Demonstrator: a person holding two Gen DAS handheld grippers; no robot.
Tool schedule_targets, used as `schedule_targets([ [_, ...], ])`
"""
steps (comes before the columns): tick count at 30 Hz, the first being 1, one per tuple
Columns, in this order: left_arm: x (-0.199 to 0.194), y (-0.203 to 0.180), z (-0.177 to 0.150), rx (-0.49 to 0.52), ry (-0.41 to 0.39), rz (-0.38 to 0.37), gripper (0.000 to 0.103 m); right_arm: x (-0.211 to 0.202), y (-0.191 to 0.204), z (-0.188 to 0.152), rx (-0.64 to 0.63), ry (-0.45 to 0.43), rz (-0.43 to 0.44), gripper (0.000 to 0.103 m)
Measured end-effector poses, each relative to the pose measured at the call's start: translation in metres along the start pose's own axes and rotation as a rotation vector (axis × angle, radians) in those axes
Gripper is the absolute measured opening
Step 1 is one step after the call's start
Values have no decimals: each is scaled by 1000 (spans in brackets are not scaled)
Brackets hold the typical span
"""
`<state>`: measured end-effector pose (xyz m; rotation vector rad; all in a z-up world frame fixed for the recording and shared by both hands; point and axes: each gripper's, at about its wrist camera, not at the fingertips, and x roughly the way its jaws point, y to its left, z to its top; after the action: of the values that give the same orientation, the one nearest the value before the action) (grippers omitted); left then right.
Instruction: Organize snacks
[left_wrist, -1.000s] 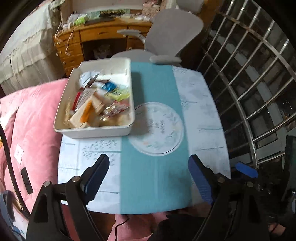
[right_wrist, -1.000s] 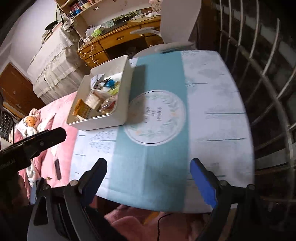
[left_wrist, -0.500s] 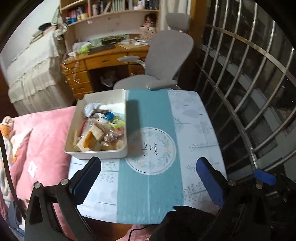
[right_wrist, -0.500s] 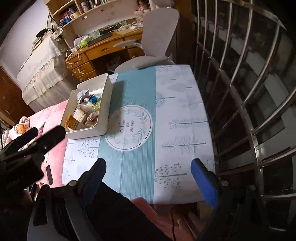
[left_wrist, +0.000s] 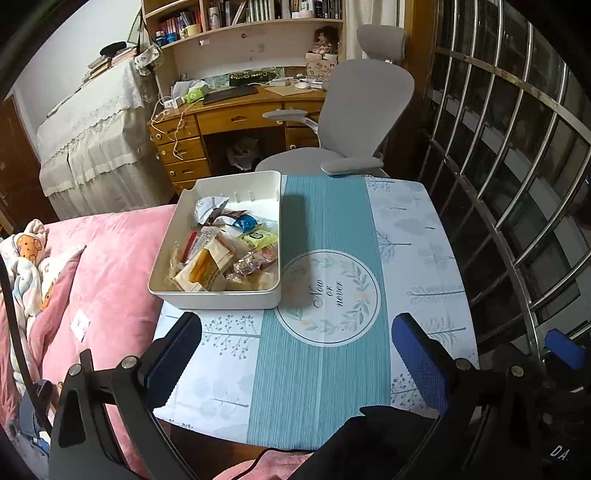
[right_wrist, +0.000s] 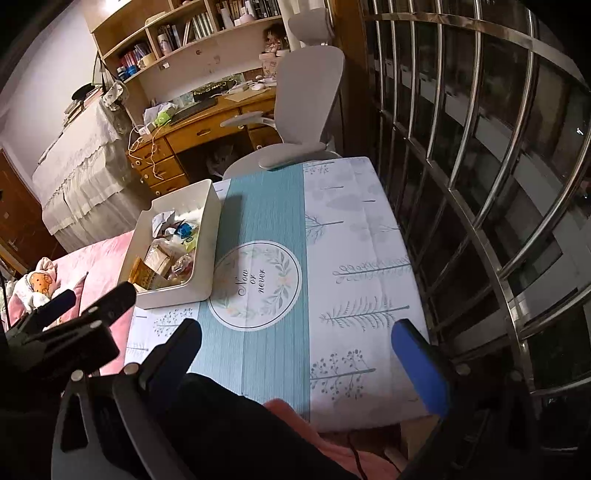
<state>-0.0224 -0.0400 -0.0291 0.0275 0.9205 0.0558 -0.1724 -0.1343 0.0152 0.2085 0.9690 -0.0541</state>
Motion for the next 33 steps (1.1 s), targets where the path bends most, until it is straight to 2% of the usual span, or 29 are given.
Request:
schedule_targets([
  [11, -5, -6, -2, 34, -30, 27, 102, 1, 3, -3, -1, 6, -27, 103],
  [33, -3, -10, -5, 35, -14, 26, 102, 11, -7, -4, 0, 64, -27, 103],
])
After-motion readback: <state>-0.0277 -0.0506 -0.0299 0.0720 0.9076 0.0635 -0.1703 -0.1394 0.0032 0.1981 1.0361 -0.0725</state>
